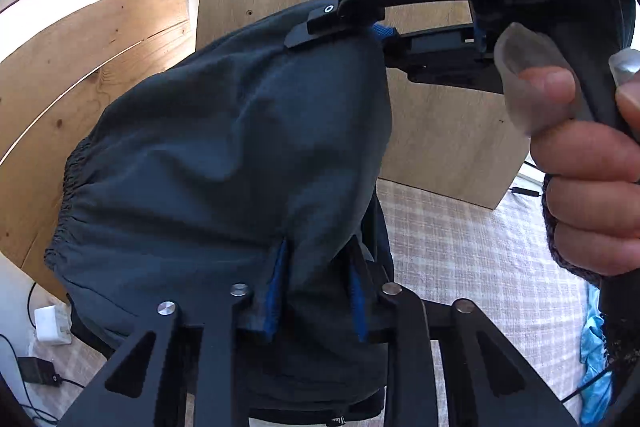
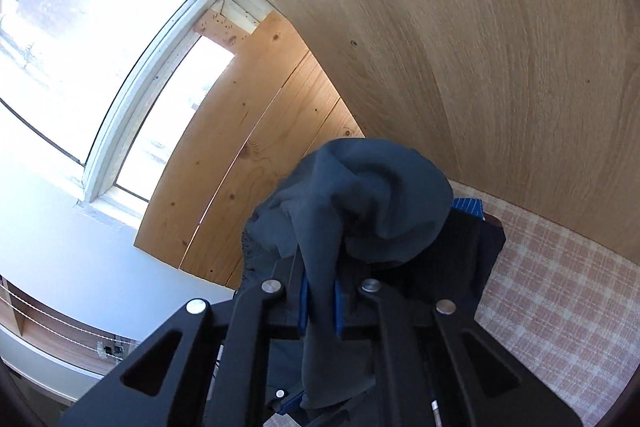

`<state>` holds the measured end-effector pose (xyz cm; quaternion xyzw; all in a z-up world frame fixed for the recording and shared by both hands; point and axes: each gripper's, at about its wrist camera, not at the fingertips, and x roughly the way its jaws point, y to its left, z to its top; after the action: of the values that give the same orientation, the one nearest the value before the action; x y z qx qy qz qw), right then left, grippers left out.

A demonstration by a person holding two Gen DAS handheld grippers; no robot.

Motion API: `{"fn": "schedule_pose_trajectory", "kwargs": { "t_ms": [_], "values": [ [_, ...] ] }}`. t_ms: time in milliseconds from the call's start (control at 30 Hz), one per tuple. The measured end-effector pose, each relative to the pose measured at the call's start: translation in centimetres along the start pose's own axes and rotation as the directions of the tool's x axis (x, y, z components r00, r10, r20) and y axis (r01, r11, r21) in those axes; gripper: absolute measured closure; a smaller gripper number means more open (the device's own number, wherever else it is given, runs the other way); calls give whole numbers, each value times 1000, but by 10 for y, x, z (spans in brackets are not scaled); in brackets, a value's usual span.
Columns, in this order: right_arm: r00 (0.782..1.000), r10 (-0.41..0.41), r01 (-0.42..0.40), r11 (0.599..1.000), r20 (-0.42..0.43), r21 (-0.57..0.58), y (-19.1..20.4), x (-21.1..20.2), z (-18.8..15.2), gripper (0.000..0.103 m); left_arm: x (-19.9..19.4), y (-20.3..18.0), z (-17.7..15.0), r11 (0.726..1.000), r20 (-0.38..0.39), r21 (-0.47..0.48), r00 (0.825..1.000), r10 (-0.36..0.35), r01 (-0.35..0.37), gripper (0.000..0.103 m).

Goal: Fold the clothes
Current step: 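Carry the folded trousers with both grippers to the stack of clothes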

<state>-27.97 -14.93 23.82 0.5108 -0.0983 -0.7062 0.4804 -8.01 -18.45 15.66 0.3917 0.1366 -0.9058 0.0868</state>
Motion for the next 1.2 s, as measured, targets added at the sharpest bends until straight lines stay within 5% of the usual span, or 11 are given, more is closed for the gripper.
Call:
{"fn": "schedule_pose_trajectory", "kwargs": {
  "t_ms": [300, 367, 433, 533, 600, 667, 767, 1000, 1067, 1133, 1200],
  "values": [
    [993, 113, -107, 986, 41, -130, 59, -34, -9, 95, -110, 54, 21, 962, -18, 179, 978, -207, 207, 90],
    [996, 55, -40, 978, 70, -207, 50, -32, -17, 95, -105, 53, 25, 940, -73, 194, 960, -270, 280, 82],
    [995, -1, 30, 959, 103, -280, 40, -30, -25, 95, -75, 47, 17, 914, -199, 186, 924, -326, 362, 60],
    [998, -50, 43, 985, -39, -167, -6, -11, -33, 90, -54, 49, 1, 921, -256, 168, 917, -304, 352, 62],
    [995, 96, -96, 994, -10, -45, -34, -26, -36, 87, -56, 58, 2, 920, -207, 134, 918, -338, 368, 62],
    [977, 206, -210, 975, 54, 73, -61, -40, -38, 62, -51, 61, 11, 930, -158, 153, 937, -312, 335, 62],
    [972, 230, -235, 955, 52, 179, -84, -40, -31, 58, -29, 69, 20, 946, -144, 173, 957, -251, 274, 63],
    [962, 260, -212, 903, -84, 375, -98, 23, 0, 54, 6, 82, -3, 948, -216, 115, 939, -269, 298, 64],
    [984, 159, -125, 941, -83, 313, -82, 31, 4, 64, 6, 84, -3, 947, -216, 116, 938, -271, 300, 64],
    [995, 78, -67, 986, -67, 155, -46, 30, 6, 94, 5, 85, -1, 947, -217, 116, 938, -271, 301, 64],
    [1000, 29, -29, 998, 8, -48, 5, 14, 5, 94, 1, 88, 0, 947, -206, 111, 939, -274, 301, 64]
  ]
}}
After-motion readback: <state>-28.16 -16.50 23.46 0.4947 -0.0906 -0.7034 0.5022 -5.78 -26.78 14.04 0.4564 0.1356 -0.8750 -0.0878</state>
